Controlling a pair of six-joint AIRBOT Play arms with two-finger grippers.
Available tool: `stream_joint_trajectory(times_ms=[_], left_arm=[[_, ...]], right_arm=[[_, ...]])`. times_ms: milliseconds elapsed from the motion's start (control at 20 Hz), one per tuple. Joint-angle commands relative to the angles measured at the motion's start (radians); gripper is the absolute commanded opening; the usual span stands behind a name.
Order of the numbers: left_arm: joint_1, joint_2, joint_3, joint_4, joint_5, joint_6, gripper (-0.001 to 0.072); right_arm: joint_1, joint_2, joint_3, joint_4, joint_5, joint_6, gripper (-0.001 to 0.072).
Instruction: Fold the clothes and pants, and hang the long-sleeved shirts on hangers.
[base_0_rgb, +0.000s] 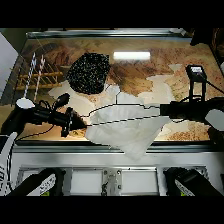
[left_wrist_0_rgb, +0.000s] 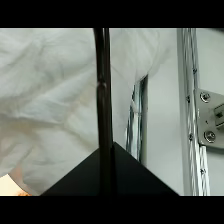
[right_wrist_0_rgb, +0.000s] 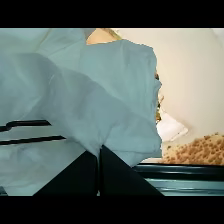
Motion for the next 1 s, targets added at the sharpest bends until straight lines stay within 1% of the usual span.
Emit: stream_joint_trajectory(times_ms=[0,150,350,550,650,800,950], left_arm=[[-0.006,-0.034,0.0,-0.054,0.01,0.037,0.0009],[-0.026,-0.034,0.0,-0.065,0.051,0.062,0.0008],[-0.067,-0.034,0.0,-0.068,0.086,0.063,0.0009],[-0.08,-0.034,0.0,-0.077,0.125,0.062,0.0009],[-0.076,-0.034,0.0,-0.106,0.134,0.064,0.0009],[-0.051,-0.034,0.0,-0.16,0.149,0.066,0.0009],[-0.051,-0.034,0.0,-0.162,0.149,0.072,0.0009]], right_arm=[[0.001,0.0,0.007,0.026,-0.027,-0.081,0.0008],[0.001,-0.02,0.065,0.025,-0.03,-0.106,0.0007],[0.01,-0.087,0.166,0.049,-0.018,-0.138,0.0007],[0.111,-0.161,0.25,0.055,-0.019,-0.142,0.0007],[0.165,-0.194,0.288,0.055,-0.026,-0.138,0.0007],[0.237,-0.226,0.326,0.054,-0.051,-0.122,0.0007],[0.296,-0.243,0.336,0.055,-0.106,-0.122,0.0007]])
